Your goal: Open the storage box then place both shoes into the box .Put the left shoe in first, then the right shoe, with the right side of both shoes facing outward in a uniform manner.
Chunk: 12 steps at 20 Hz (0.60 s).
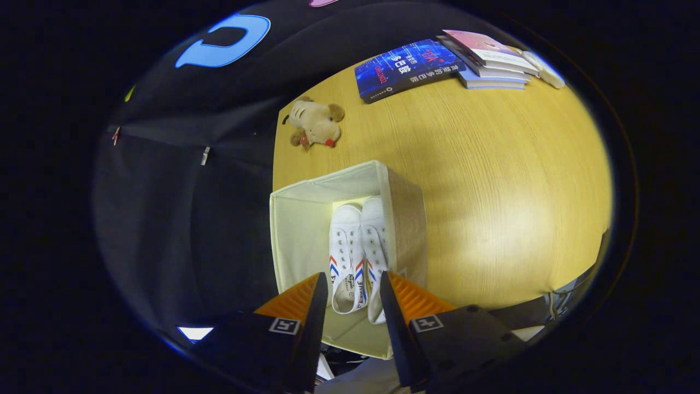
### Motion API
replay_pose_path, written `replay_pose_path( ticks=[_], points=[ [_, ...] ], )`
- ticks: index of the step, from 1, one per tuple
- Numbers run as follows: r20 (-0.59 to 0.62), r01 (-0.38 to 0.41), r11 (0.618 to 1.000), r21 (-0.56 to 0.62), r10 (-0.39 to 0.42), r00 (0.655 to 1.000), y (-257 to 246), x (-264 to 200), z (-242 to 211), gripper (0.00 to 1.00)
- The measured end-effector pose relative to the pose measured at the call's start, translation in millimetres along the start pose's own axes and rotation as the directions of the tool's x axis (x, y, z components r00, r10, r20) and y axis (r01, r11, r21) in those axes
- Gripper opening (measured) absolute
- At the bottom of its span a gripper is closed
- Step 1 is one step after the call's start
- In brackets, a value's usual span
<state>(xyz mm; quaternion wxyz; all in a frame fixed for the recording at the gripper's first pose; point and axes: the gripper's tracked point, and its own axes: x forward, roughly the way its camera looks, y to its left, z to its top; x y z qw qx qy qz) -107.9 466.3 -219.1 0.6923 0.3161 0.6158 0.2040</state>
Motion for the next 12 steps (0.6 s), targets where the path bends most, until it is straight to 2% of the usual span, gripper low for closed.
replay_pose_path(
  ticks=[2, 6, 12],
  points=[
    [0.011, -0.028, 1.0, -0.014, 0.028, 1.0, 5.4, -4.4, 0.6, 0.73],
    [0.051, -0.055, 0.995, -0.084, 0.059, 0.997, 9.2, -13.8, 1.9, 0.97],
    [0.237, -0.003, 0.969, -0.246, 0.063, 0.969, -0.9, -46.0, 30.6, 0.98]
  ],
)
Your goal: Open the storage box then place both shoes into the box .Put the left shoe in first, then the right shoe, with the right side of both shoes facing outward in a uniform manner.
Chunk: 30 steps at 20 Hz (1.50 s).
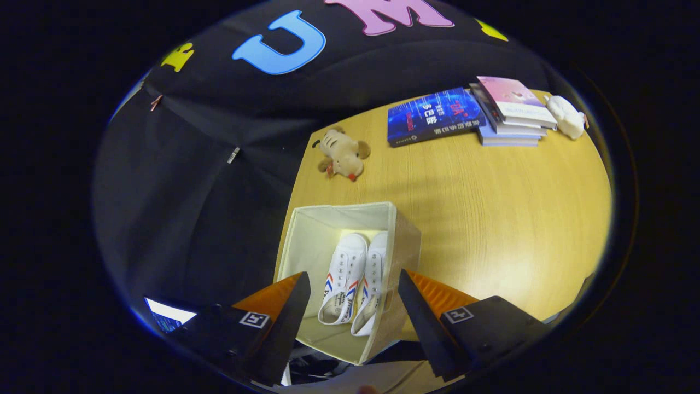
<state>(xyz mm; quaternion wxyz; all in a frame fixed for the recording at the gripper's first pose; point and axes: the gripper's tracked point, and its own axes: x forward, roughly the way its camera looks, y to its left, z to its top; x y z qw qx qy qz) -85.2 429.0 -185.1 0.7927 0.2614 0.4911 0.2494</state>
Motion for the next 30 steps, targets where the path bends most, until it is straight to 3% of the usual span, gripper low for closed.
replay_pose_path(
  ticks=[4, 7, 11, 19, 25, 30],
  points=[
    [0.177, 0.052, 0.997, -0.05, -0.042, 0.983, -22.1, -29.2, 44.5, 0.98],
    [0.32, 0.12, 0.988, -0.097, -0.083, 0.944, -45.2, -58.3, 81.7, 0.98],
    [0.498, 0.255, 0.95, -0.179, -0.136, 0.856, -68.9, -108.7, 126.2, 0.98],
    [0.741, 0.427, 0.875, -0.228, -0.129, 0.659, -80.3, -209.0, 177.9, 0.98],
    [0.844, 0.602, 0.764, -0.233, -0.149, 0.515, -98.1, -274.3, 197.3, 0.98],
    [0.854, 0.599, 0.754, -0.27, -0.1, 0.511, -86.0, -292.2, 206.2, 0.98]
  ],
)
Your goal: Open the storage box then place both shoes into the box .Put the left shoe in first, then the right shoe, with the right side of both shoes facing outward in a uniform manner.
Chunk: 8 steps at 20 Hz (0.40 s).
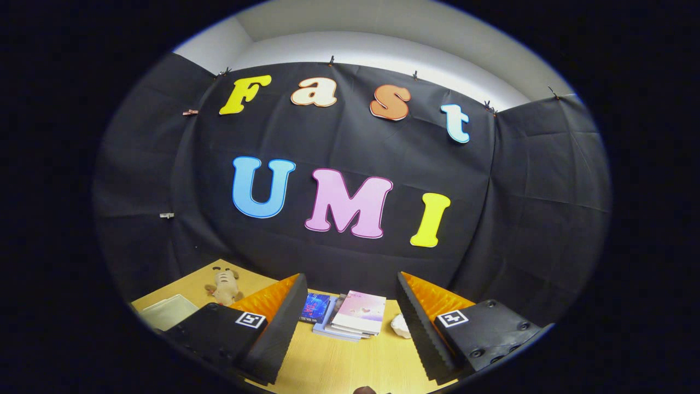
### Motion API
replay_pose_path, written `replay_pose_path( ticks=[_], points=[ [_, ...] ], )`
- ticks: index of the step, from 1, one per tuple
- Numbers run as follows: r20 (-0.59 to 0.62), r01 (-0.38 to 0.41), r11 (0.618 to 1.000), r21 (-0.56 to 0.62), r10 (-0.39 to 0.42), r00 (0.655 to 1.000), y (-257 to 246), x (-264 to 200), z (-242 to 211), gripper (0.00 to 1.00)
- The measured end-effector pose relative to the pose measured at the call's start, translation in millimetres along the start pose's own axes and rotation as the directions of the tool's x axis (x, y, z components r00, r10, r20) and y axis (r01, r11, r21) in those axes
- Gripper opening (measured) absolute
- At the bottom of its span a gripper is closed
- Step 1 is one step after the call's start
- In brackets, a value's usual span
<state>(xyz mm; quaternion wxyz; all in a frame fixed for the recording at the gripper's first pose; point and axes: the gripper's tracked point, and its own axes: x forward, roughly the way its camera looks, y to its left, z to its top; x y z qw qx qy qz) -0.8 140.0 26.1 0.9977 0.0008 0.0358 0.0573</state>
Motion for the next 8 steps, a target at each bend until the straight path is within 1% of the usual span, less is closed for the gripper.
replay_pose_path(
  ticks=[5, 8],
  points=[
    [0.026, -0.044, 0.999, -0.01, 0.045, 0.999, 2.4, 2.2, -1.3, 0.97],
    [0.035, -0.06, 0.998, 0.007, 0.06, 0.998, 3.6, 4.9, -0.8, 0.97]
  ],
)
